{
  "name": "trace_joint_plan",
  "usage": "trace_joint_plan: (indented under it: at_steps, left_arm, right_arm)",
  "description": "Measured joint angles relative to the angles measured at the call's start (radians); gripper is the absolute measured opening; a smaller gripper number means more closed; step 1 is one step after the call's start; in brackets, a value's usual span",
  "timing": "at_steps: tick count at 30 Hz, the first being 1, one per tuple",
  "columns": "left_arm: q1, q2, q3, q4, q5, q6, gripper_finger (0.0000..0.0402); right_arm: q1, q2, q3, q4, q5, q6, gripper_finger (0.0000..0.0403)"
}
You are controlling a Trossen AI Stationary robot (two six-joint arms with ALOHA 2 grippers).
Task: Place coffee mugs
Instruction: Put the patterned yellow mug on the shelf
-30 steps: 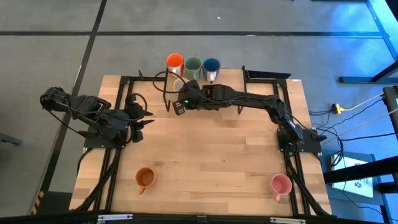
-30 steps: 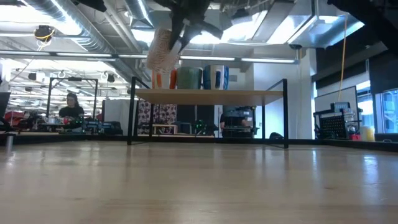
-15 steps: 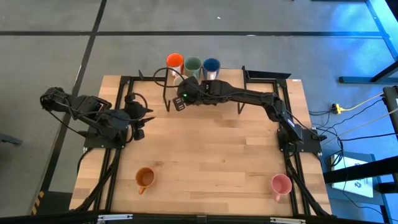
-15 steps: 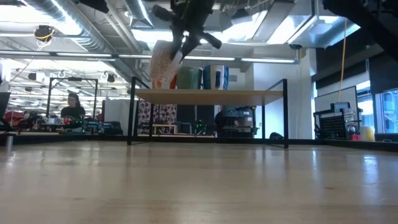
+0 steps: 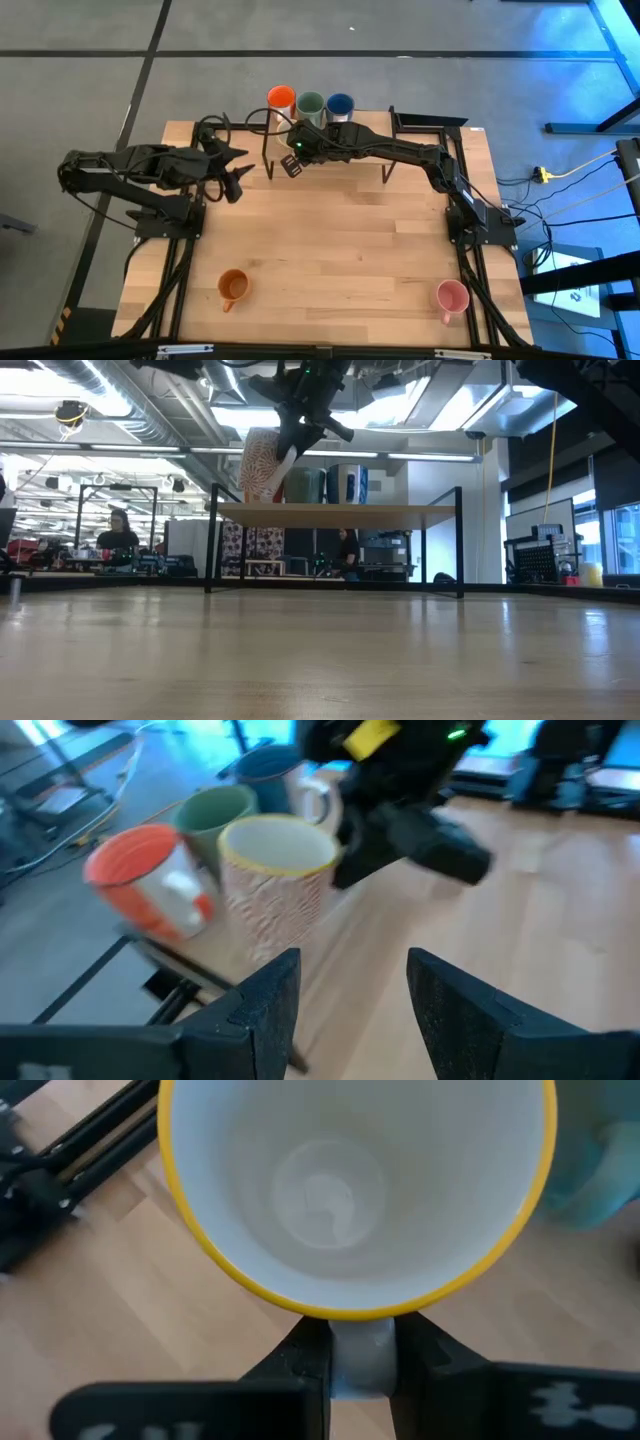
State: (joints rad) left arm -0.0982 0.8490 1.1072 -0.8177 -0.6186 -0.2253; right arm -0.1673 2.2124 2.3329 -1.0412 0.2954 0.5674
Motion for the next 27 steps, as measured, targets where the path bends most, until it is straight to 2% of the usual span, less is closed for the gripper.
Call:
trace_joint_plan:
  at_steps: [2, 4, 8, 17, 27]
  left_arm:
    - [0.038, 0.004, 0.000, -0.017, 0.005, -0.001, 0.0180]
    - [0.072, 0.016, 0.000, -0.025, 0.013, -0.012, 0.0180]
    - [0.115, 0.024, -0.001, -0.022, 0.042, -0.034, 0.0180]
    - [0.129, 0.029, -0.001, -0.028, 0.063, -0.061, 0.0180]
    - [0.129, 0.029, -0.001, -0.028, 0.063, -0.061, 0.0180]
  right_arm:
    - [-0.006, 0.000, 0.000, 0.000, 0.004, 0.000, 0.0042]
    - [-0.018, 0.000, 0.000, 0.001, -0.035, -0.001, 0.0043]
    - [-0.024, 0.015, 0.001, 0.019, -0.067, -0.001, 0.0063]
    - [-0.025, 0.027, 0.000, 0.063, -0.039, 0.001, 0.0072]
    - [-0.030, 0.028, 0.000, 0.148, -0.040, 0.020, 0.0169]
